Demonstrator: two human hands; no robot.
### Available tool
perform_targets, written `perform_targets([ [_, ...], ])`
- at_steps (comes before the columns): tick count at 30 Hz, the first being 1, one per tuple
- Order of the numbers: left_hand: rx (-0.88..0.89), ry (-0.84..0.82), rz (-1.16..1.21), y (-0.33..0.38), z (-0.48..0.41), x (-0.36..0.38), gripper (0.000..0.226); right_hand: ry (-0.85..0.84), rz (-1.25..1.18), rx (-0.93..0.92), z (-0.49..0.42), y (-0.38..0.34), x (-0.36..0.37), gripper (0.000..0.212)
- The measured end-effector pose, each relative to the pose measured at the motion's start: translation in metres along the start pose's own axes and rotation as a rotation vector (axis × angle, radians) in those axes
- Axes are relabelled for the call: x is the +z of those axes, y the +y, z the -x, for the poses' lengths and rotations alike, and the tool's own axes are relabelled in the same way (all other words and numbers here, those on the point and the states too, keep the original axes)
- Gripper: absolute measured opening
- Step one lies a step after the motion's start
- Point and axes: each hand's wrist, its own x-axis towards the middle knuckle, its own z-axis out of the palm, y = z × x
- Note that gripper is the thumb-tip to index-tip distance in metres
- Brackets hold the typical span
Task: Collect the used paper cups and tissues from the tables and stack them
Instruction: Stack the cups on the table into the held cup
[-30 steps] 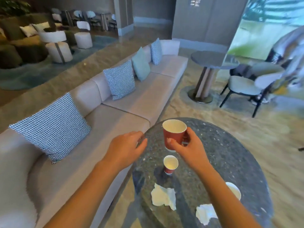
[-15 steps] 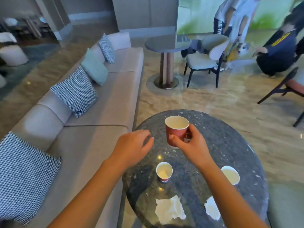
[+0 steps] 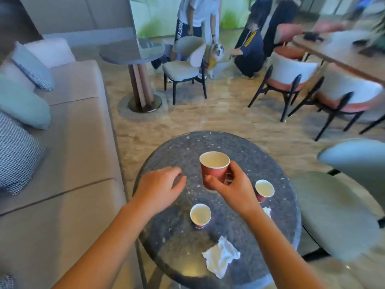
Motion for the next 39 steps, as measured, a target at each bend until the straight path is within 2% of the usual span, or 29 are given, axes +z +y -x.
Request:
perform_targets([
  [4,0.052,-0.054,0.032,-0.021,0.016,0.002,0.027,0.071,-0.028,0.050,0.024,0.001,0.019,0.045],
  [9,0.093,-0.106,0.049,-0.032,0.036,0.003,0.029,0.094,-0.070,0.074,0.047,0.003,0.030,0.050],
  [13,0.093,-0.111,0.040,-0.032,0.047,0.005,0.027,0.091,-0.092,0.107,0.059,0.012,0.034,0.041],
  [21,0.101,-0.210,0.050,-0.034,0.069,0.031,0.027,0.102,-0.083,0.192,0.082,0.040,0.046,0.039],
  [25,0.110,-0.212,0.052,-0.036,0.066,0.040,0.029,0.096,-0.063,0.207,0.079,0.048,0.052,0.043],
  [30,0.086,-0.220,0.065,-0.042,0.057,0.051,0.027,0.092,-0.054,0.195,0.067,0.055,0.058,0.058],
  [33,0.078,-0.222,0.089,-0.045,0.054,0.061,0.027,0.066,-0.028,0.203,0.057,0.061,0.063,0.058],
  [39,0.046,-0.278,0.095,-0.052,0.050,0.083,0.026,0.019,0.063,0.241,0.044,0.085,0.072,0.069],
])
